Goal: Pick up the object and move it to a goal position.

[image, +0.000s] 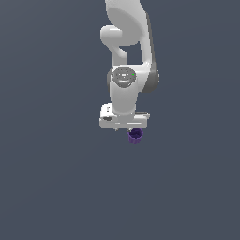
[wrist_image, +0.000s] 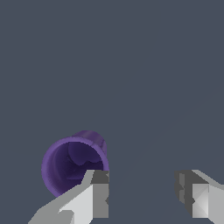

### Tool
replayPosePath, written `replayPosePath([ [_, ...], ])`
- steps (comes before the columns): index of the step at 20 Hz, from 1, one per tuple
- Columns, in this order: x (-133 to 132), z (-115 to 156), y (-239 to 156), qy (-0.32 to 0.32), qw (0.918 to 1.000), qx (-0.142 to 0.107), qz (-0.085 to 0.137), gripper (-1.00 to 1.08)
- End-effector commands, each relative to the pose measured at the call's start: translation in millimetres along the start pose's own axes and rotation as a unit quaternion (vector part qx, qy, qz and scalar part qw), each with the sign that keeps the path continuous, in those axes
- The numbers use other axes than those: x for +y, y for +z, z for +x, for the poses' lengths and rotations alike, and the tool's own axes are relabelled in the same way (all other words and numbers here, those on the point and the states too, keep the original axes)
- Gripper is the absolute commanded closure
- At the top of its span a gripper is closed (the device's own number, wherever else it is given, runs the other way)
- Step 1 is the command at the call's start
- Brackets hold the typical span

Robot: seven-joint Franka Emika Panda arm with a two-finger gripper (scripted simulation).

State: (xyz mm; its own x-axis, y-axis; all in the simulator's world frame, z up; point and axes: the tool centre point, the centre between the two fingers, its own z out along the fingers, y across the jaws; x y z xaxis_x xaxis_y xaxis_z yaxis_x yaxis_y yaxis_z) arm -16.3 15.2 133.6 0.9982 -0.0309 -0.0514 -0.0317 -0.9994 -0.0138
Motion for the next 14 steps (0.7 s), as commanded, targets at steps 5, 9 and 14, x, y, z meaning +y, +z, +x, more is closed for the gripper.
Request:
replayPosePath([
  [5, 2.6, -5.0, 8.1, 0.039, 0.9988, -0.022, 0.018, -0.20],
  [9, 4.1, -10.8, 16.8, 0.084, 0.9945, -0.049, 0.040, -0.20],
  [14, 4.0, -20.6, 29.9, 0.159, 0.9792, -0.097, 0.080, -0.20],
])
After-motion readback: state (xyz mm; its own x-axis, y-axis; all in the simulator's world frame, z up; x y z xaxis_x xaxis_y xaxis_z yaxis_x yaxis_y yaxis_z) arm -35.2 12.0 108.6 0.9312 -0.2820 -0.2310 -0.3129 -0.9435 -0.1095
